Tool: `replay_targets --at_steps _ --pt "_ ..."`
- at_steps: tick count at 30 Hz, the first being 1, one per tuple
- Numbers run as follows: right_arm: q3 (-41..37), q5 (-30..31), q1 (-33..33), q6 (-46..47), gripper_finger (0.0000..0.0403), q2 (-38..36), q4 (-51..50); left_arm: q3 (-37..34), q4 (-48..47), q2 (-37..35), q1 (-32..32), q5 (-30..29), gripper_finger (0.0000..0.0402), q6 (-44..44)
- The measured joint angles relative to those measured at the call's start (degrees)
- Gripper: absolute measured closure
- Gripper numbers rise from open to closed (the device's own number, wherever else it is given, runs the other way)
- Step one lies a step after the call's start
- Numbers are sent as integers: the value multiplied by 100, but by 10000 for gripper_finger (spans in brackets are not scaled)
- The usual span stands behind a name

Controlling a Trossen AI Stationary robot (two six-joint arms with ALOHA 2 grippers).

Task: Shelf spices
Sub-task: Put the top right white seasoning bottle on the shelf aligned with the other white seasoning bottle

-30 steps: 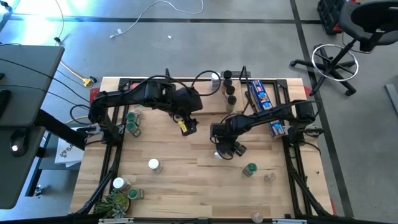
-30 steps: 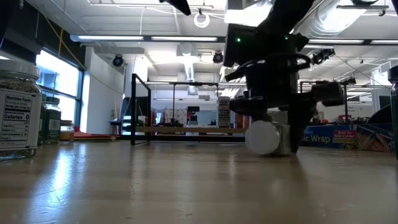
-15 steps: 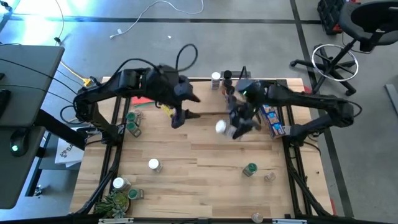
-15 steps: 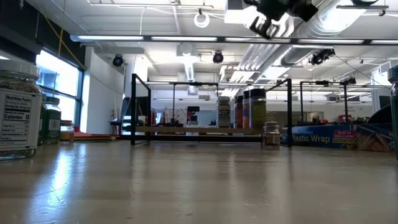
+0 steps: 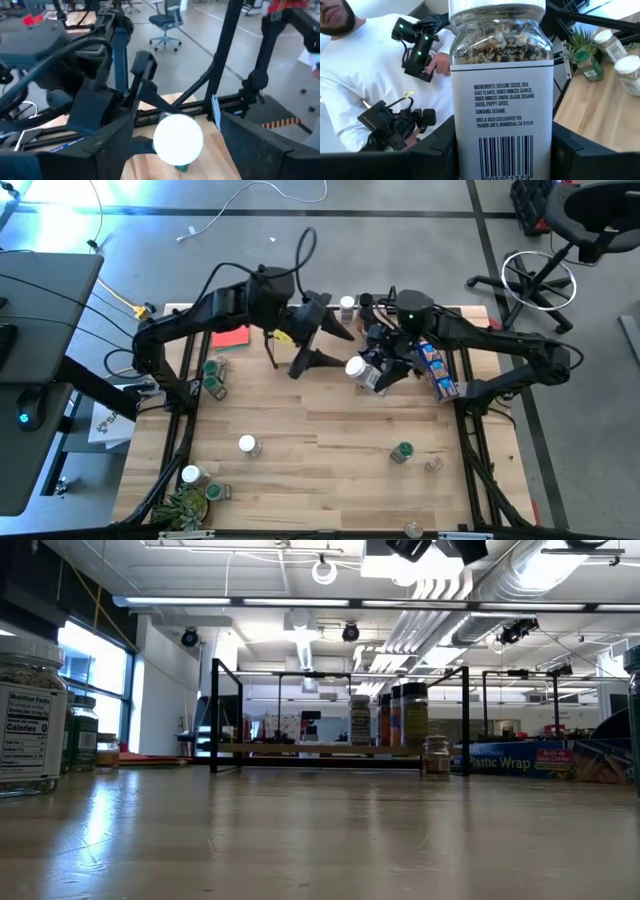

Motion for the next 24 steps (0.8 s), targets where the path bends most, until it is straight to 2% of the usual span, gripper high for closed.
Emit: replay_targets --at_steps 5,9,18,24 --pt "0 82 -1 95 223 0 284 -2 -48 231 -39 275 108 509" --pt "0 90 -1 93 223 0 312 -2 -21 437 -85 275 108 795" --pt "0 161 -1 85 223 0 315 -4 181 580 -138 273 108 834" --pt "0 178 -1 78 223 0 315 -4 228 641 -172 276 142 822"
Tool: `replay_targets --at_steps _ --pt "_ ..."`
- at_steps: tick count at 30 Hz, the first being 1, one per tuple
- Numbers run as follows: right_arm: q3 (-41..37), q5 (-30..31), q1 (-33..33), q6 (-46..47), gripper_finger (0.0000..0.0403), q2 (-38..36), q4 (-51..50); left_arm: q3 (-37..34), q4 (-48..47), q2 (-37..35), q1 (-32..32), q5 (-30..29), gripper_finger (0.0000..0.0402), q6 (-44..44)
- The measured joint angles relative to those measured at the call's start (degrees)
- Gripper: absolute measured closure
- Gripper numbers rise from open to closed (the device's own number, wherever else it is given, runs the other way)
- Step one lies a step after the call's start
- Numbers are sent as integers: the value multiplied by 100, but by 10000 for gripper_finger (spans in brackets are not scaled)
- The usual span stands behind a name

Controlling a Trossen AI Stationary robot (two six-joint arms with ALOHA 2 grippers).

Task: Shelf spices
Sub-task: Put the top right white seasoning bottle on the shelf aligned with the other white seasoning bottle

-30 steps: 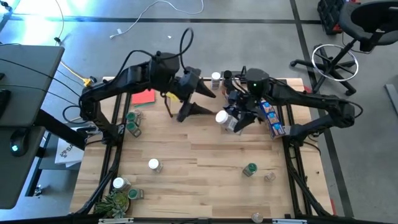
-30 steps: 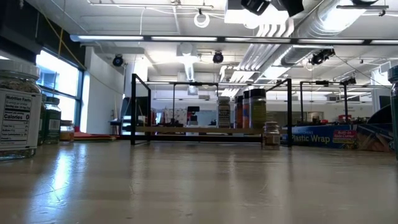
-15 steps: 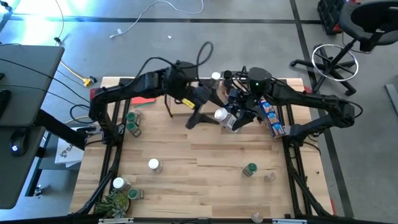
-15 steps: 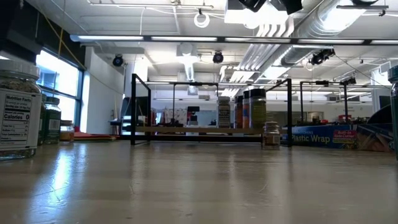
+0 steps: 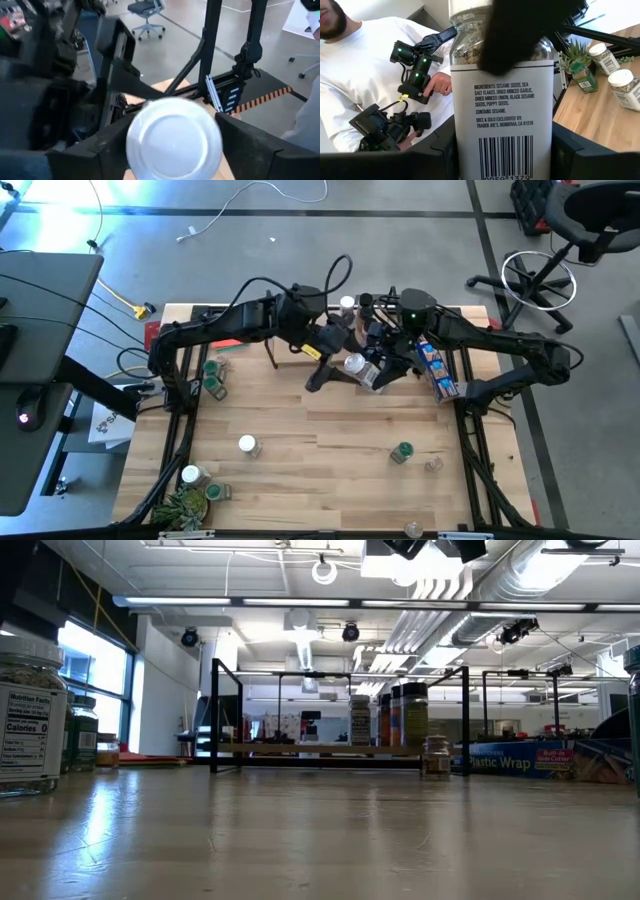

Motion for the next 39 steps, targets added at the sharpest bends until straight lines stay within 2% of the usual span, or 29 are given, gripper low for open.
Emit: replay_targets --at_steps 5,7,10,13,18,22,26,31,39 --pt "2 153 10 127 223 -12 -11 -2 91 24 4 61 207 90" --pt "7 289 17 219 206 -17 -44 -2 43 17 4 57 209 72" --pt "9 739 10 279 154 -20 -304 -2 -218 -25 17 -42 209 -301" --pt "9 807 -94 291 118 -3 -783 -4 -550 -71 53 -133 210 -682" --pt "7 805 -452 -2 106 -26 -2007 -4 -1576 -270 135 -129 210 -1275" --pt "7 1006 -792 -591 105 -95 -3169 9 -2411 -306 236 -413 210 -1470" --pt "7 2043 -1093 -1270 104 -385 -4535 -7 -2534 -119 407 -1220 210 -1599" --pt "115 3562 -1215 -1220 103 -1192 -5716 8 -2391 367 888 -1233 210 -1710" --pt "452 5657 -755 -117 102 -2489 -6046 6 -2411 1423 1586 -1502 210 -628"
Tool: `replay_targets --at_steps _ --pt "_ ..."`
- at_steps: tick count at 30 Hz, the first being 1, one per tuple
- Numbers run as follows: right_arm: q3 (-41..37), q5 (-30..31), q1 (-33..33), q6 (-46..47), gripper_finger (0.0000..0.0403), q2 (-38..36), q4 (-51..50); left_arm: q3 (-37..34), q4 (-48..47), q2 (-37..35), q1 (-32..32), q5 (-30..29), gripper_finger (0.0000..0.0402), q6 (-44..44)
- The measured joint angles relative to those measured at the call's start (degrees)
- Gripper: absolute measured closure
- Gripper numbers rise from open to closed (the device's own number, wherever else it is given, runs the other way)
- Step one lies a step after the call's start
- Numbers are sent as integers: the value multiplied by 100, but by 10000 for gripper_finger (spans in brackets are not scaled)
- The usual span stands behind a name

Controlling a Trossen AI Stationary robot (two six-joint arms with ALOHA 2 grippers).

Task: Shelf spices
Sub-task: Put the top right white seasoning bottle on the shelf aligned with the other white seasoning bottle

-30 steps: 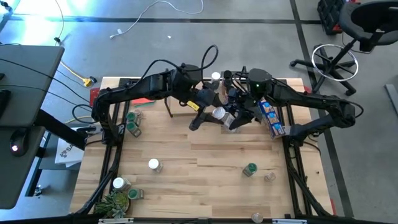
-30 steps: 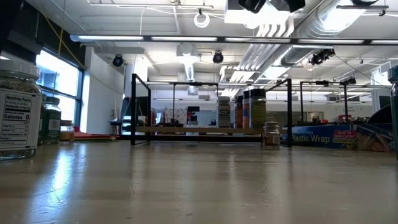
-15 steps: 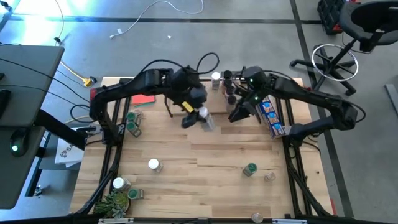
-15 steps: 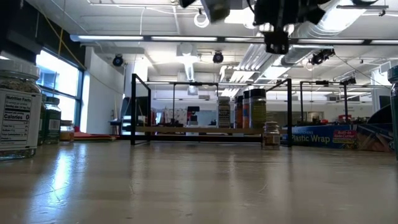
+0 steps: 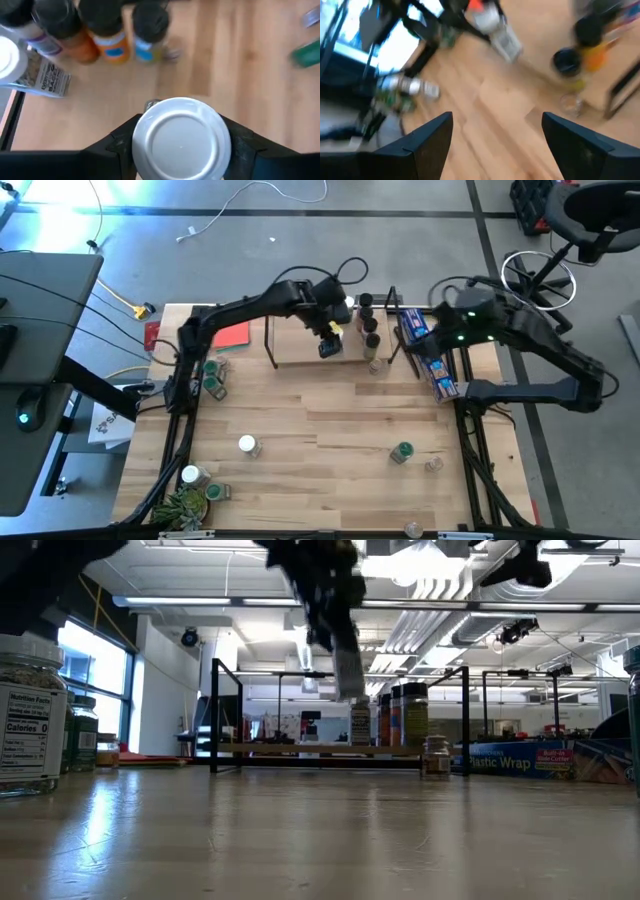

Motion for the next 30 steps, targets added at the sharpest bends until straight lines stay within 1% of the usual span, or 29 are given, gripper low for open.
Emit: replay_targets --at_steps 3,7,9,12,15,21,30 --pt "9 646 145 363 102 -308 -3 -12 53 416 148 -206 210 402" --pt "9 1035 249 694 102 -497 -14 -5 412 708 235 -502 210 787" --pt "9 1072 279 810 102 -501 -28 -3 560 811 233 -723 205 945" --pt "9 1082 281 896 102 -451 -101 -4 852 901 231 -909 178 1184" --pt "9 1080 281 967 102 -359 -172 -5 1194 904 237 -941 162 1327" --pt "9 1062 281 971 102 -167 -190 -3 1813 904 256 -1210 156 1433" --pt "9 1032 281 937 102 -36 -169 -3 1832 807 316 -1218 153 1433"
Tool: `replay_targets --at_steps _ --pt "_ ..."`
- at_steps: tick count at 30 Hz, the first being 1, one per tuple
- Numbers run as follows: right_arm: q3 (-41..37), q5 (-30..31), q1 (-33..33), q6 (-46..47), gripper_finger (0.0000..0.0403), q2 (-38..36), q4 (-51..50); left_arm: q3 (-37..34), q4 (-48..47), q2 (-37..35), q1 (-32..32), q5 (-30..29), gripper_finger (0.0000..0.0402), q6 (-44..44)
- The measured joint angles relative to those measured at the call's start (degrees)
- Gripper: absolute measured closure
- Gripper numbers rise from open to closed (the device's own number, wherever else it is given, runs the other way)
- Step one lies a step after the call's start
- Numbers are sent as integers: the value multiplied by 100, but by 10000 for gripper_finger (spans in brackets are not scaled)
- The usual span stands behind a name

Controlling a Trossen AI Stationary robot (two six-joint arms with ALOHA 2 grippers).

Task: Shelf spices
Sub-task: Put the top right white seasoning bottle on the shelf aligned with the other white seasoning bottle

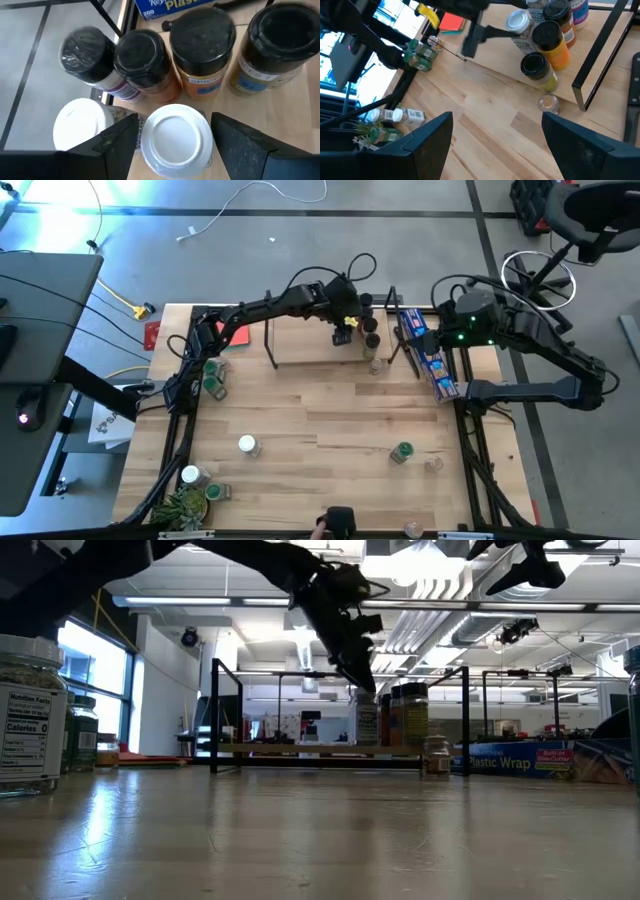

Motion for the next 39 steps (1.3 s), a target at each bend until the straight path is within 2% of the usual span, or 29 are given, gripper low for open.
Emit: replay_targets --at_steps 3,8,11,14,20,25,39 --pt "0 -13 0 -22 102 2 3 0 -50 -283 -49 -9 153 -1" --pt "0 -20 2 -56 102 0 1 7 -687 -635 -114 60 156 -180" --pt "0 -20 0 -79 102 2 1 4 -1167 -581 -92 373 166 -445" --pt "0 -21 2 -118 102 0 1 4 -1371 -350 -79 302 180 -654" --pt "0 -111 2 -118 102 0 1 -4 -1344 49 -85 202 203 -1361" --pt "-2 -140 2 -118 102 0 3 -4 -1181 217 -85 -73 212 -1619" --pt "-2 -144 2 -118 102 0 3 -4 -815 307 78 2 213 -2322"
